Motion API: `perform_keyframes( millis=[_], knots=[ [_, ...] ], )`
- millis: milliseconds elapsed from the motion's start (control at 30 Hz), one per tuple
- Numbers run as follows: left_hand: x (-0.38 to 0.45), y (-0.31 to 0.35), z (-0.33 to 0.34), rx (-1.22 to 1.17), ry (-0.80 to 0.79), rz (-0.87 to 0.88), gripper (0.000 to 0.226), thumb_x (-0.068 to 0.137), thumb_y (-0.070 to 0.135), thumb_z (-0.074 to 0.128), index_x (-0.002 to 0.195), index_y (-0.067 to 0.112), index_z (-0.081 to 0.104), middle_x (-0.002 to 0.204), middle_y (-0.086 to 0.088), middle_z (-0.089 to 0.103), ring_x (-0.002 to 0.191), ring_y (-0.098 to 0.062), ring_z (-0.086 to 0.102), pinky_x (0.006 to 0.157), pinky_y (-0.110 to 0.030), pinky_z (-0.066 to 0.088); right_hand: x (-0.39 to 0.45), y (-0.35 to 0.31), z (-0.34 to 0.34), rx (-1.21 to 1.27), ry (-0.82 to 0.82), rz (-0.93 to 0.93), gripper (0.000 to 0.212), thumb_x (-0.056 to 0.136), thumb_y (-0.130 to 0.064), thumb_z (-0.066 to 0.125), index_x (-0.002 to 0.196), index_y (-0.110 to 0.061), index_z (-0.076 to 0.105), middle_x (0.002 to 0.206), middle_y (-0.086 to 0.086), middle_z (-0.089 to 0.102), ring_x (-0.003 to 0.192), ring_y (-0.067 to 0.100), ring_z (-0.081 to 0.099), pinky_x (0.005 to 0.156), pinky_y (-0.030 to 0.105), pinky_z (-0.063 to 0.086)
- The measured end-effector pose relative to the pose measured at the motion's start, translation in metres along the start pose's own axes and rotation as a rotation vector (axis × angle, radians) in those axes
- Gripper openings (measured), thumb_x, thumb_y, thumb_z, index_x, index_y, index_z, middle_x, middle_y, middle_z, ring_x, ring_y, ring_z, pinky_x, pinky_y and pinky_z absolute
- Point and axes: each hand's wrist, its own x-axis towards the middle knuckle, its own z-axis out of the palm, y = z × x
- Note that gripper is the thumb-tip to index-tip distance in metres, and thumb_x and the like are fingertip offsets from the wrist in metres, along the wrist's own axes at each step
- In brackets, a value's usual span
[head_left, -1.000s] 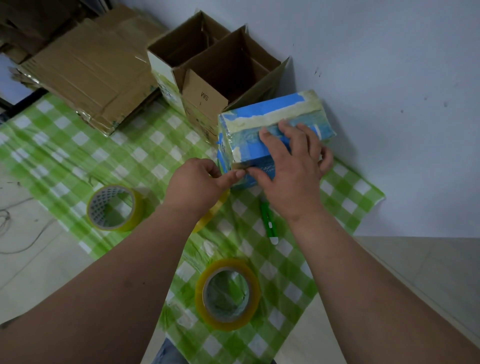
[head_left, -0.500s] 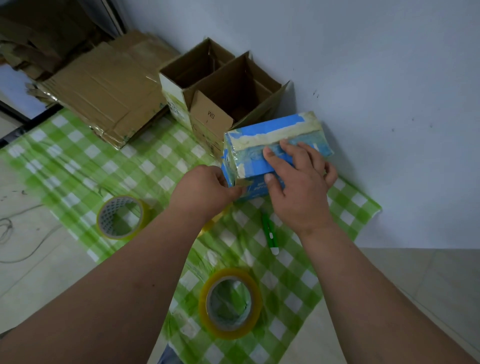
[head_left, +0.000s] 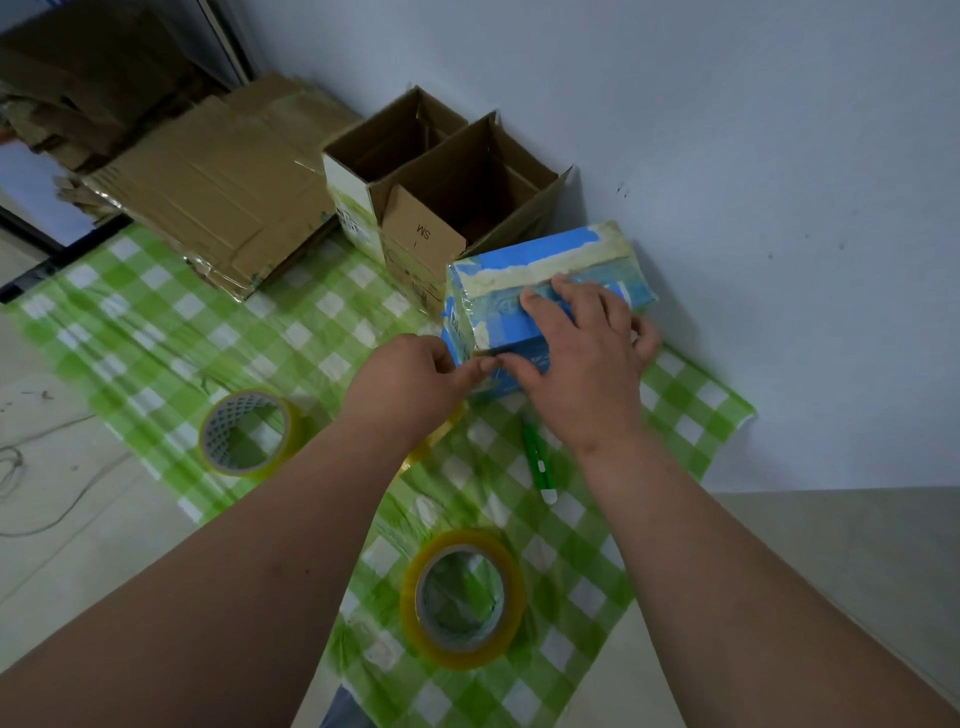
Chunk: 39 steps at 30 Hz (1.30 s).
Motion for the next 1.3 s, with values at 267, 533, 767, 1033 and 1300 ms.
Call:
perform_keyframes(
  millis=[267,533,767,1033,1300],
  knots=[
    [0.009,0.001,-0.004,0.13,0.039,0.1,0.032,0.083,0.047,0.07,0.068,0.023,0.056,0.077,0.009,0.045,0.064,-0.008,0.045,0.05,-0.027,0.032,-0.002,0.006,-0.003,0.03,-0.055,-0.004,0.053,0.081,-0.039,0.072,0.132,-0.033,0.059,0.144,0.0,0.05,0.133,0.028,0.039,0.098,0.052,0.023],
    [0.002,-0.009,-0.005,0.02,-0.114,-0.061,0.047,0.075,0.064,0.07,0.071,0.019,0.06,0.067,0.003,0.058,0.061,-0.011,0.055,0.047,-0.026,0.036,-0.005,0.01,-0.009,0.041,-0.05,-0.006,0.045,0.085,-0.039,0.069,0.129,-0.032,0.061,0.142,0.0,0.052,0.13,0.027,0.04,0.1,0.048,0.021],
    [-0.005,-0.003,-0.015,-0.419,-0.189,-0.263,0.055,0.079,0.057,0.072,0.088,0.003,0.067,0.07,-0.003,0.052,0.062,-0.016,0.047,0.052,-0.029,0.035,0.004,0.018,-0.027,0.15,0.032,0.059,0.022,0.097,-0.032,0.052,0.107,-0.028,0.071,0.118,-0.012,0.066,0.118,0.019,0.052,0.101,0.048,0.02],
    [-0.015,0.018,-0.032,-0.611,-0.298,-0.279,0.021,0.078,0.039,0.077,0.078,0.018,0.074,0.083,-0.004,0.07,0.074,-0.019,0.063,0.059,-0.028,0.049,0.006,0.025,-0.034,0.188,0.005,0.416,0.048,0.086,-0.044,0.065,0.131,-0.031,0.055,0.135,0.001,0.048,0.126,0.025,0.038,0.102,0.042,0.023],
    [-0.024,0.032,-0.038,-0.708,-0.296,-0.295,0.036,0.076,0.052,0.076,0.058,0.022,0.068,0.068,0.002,0.067,0.07,-0.022,0.063,0.061,-0.03,0.049,0.022,0.046,-0.039,0.691,-0.264,0.718,0.118,0.07,-0.027,0.086,0.157,-0.025,0.005,0.153,0.002,0.035,0.136,0.021,0.041,0.111,0.051,0.035]
  ],
)
